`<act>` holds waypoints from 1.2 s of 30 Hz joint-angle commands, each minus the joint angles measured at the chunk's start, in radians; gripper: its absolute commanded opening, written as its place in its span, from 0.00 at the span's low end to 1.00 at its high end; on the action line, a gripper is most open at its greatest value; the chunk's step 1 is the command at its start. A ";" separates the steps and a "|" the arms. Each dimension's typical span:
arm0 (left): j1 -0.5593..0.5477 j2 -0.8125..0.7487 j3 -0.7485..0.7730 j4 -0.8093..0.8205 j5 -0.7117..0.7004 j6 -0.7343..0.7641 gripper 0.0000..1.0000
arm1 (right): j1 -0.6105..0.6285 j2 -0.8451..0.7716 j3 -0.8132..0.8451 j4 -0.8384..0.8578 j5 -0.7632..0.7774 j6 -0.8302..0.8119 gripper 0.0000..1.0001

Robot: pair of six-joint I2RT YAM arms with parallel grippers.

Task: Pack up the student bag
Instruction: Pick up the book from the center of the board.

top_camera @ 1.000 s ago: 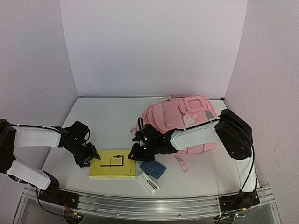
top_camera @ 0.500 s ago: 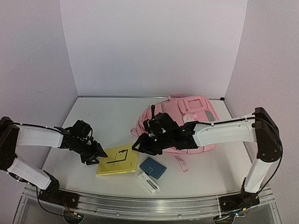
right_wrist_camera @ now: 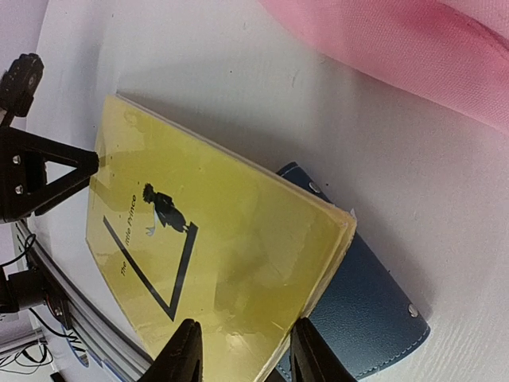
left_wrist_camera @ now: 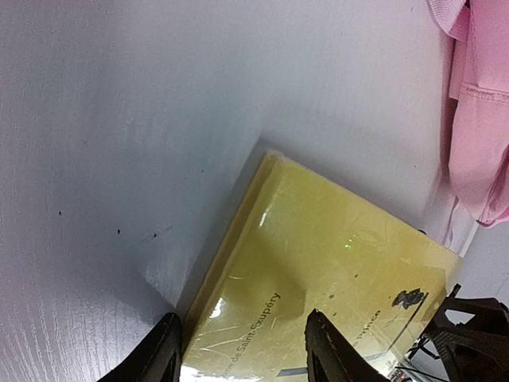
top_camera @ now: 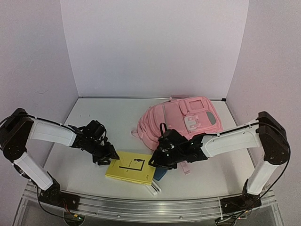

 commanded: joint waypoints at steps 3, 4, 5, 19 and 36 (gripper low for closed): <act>-0.039 0.071 0.001 0.046 0.058 -0.025 0.51 | 0.025 -0.020 -0.033 0.131 -0.015 0.081 0.42; -0.040 0.072 0.002 0.044 0.057 -0.026 0.51 | 0.024 -0.027 -0.044 0.131 -0.006 0.101 0.44; -0.040 0.073 0.001 0.041 0.056 -0.025 0.51 | 0.023 -0.036 -0.062 0.132 0.003 0.117 0.46; -0.040 0.083 0.012 0.030 0.059 -0.027 0.50 | 0.021 -0.073 -0.148 0.150 0.046 0.204 0.53; -0.041 0.062 0.005 0.022 0.050 -0.031 0.50 | 0.016 -0.092 -0.171 0.174 0.068 0.214 0.52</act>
